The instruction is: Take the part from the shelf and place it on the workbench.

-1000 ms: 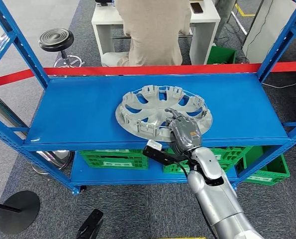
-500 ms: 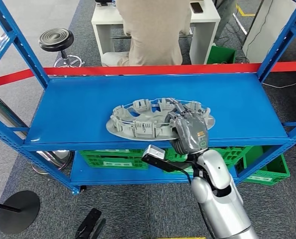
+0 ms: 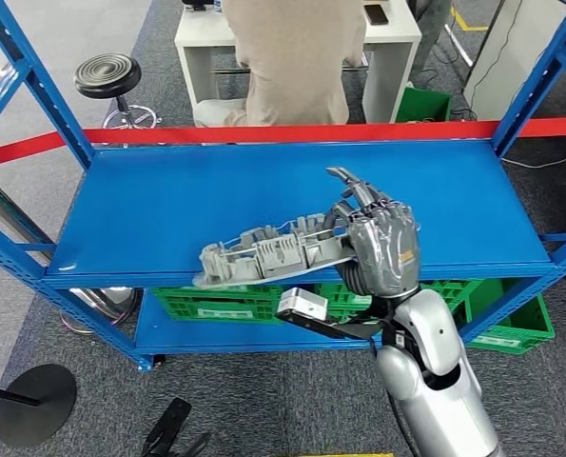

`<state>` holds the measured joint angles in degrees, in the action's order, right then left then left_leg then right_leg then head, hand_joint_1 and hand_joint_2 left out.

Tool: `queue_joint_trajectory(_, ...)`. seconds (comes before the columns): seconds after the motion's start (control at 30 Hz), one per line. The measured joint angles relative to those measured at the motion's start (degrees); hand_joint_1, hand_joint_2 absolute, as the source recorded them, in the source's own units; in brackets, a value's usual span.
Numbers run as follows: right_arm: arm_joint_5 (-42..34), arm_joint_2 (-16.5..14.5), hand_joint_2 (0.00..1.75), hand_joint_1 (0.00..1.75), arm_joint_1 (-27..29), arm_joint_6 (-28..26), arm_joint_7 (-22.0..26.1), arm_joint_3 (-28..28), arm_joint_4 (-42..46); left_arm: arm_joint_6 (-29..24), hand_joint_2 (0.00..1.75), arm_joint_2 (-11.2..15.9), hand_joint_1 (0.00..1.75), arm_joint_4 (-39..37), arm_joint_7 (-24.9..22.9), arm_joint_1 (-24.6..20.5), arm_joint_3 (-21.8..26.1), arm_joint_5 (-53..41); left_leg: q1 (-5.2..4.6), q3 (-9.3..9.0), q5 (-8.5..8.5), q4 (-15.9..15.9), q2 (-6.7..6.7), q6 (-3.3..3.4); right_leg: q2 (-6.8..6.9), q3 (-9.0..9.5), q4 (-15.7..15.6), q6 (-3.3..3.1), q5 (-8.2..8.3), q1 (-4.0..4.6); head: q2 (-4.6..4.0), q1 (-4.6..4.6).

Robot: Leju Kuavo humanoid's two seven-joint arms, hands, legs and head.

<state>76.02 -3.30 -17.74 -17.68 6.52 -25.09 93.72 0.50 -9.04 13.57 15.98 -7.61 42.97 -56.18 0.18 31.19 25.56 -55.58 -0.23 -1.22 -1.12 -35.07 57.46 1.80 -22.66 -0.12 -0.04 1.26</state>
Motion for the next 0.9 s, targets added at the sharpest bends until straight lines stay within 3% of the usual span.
queue_joint_trajectory(0.4,0.0,0.95,1.75,1.75,0.87,-0.63,-0.07,-0.13,1.6,-0.36,1.75,-0.01,0.0,0.0,0.0,0.0,0.03,-0.38,0.0,0.0,0.0,0.0,0.0,0.0,0.01,0.0,0.0,0.0,0.0,0.0,0.0,-0.01)
queue_joint_trajectory(0.47,0.0,1.04,1.75,1.75,0.9,-0.65,-0.07,-0.14,1.66,-0.37,0.87,-0.01,0.0,0.0,0.0,0.0,0.03,-0.38,0.0,0.0,0.0,0.0,0.0,0.0,0.01,0.0,0.0,0.0,0.0,0.0,0.0,-0.01)
queue_joint_trajectory(0.53,0.0,1.13,1.75,1.75,0.93,-0.69,-0.07,-0.15,1.67,-0.37,0.87,-0.01,0.0,0.0,0.0,0.0,0.03,-0.4,0.0,0.0,0.0,0.0,0.0,0.0,0.01,0.0,0.0,0.0,0.0,0.0,0.0,0.0)
queue_joint_trajectory(0.6,0.0,1.19,1.75,1.75,1.01,-0.83,-0.07,-0.15,1.67,-0.39,1.75,-0.01,0.0,0.0,0.0,0.0,0.03,-0.47,0.0,0.0,0.0,0.0,0.0,0.0,0.01,0.0,0.0,0.0,0.0,0.0,0.0,-0.01)
queue_joint_trajectory(0.9,-0.05,1.27,1.75,1.75,1.59,-1.21,-0.13,-0.14,1.68,-0.9,1.75,-0.01,0.0,0.0,-0.2,0.07,0.05,-0.97,0.0,0.0,-0.01,0.0,0.0,0.0,0.02,0.0,0.0,0.0,0.0,0.0,0.0,0.0)
